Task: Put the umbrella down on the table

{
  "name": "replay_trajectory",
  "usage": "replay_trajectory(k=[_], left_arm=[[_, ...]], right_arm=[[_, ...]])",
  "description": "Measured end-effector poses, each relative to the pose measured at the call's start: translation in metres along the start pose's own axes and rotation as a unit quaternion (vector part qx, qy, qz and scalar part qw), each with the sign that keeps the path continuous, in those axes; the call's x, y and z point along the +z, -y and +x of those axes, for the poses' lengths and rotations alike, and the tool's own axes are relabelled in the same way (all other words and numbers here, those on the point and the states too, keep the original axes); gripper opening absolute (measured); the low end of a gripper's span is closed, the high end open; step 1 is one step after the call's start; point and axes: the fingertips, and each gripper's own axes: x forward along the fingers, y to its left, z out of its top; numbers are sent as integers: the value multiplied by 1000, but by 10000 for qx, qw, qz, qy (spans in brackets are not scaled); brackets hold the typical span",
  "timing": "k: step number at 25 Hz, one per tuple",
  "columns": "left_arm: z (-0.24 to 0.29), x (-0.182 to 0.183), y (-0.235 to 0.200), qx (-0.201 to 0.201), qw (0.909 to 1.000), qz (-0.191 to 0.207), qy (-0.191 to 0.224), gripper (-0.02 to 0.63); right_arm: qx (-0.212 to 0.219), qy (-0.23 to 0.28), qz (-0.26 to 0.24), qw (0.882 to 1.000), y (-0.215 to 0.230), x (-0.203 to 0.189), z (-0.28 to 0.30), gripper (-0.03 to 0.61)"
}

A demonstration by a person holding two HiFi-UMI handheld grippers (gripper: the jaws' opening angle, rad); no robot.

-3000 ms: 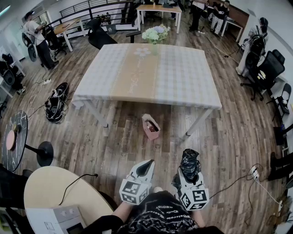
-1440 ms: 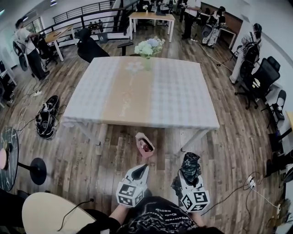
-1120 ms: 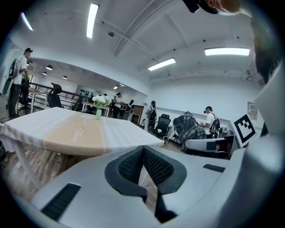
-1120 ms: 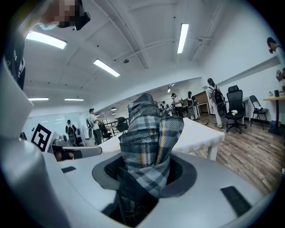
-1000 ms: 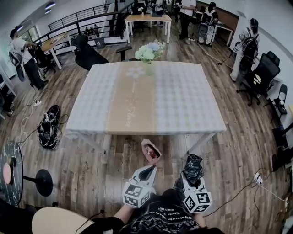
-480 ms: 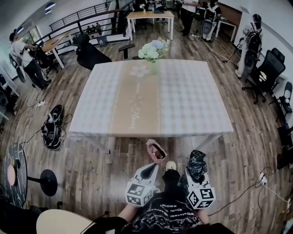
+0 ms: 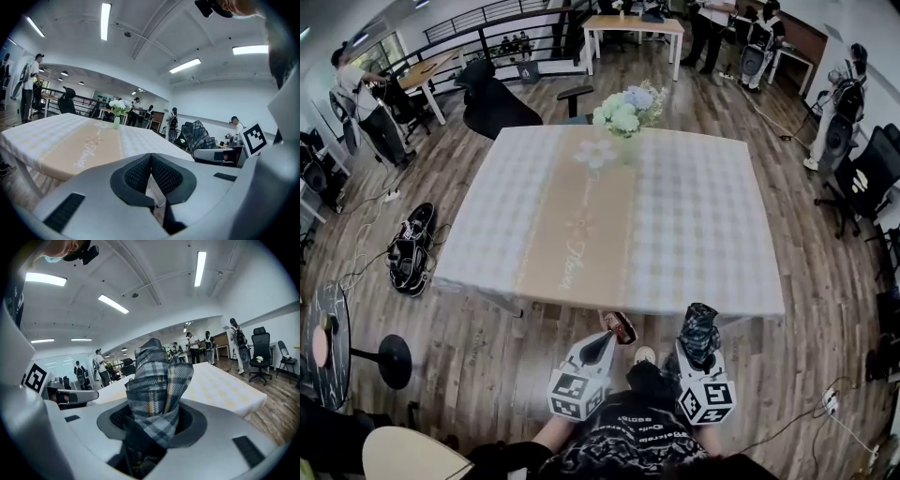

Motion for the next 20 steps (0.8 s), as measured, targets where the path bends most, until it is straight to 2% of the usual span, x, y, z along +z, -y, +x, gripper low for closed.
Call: replay_trajectory(k=[11, 14, 20], left_arm=[[147, 76, 1, 179, 9998, -41, -58, 18], [156, 76, -12, 253, 9996, -64, -42, 18], [139, 52, -28, 364, 9993, -120, 23, 18]], right_arm=[[297, -231, -139, 9992, 102, 86, 106, 189], [411, -263, -181, 9986, 99, 86, 123, 189], [519, -371, -291, 9975, 79, 56, 129, 189]])
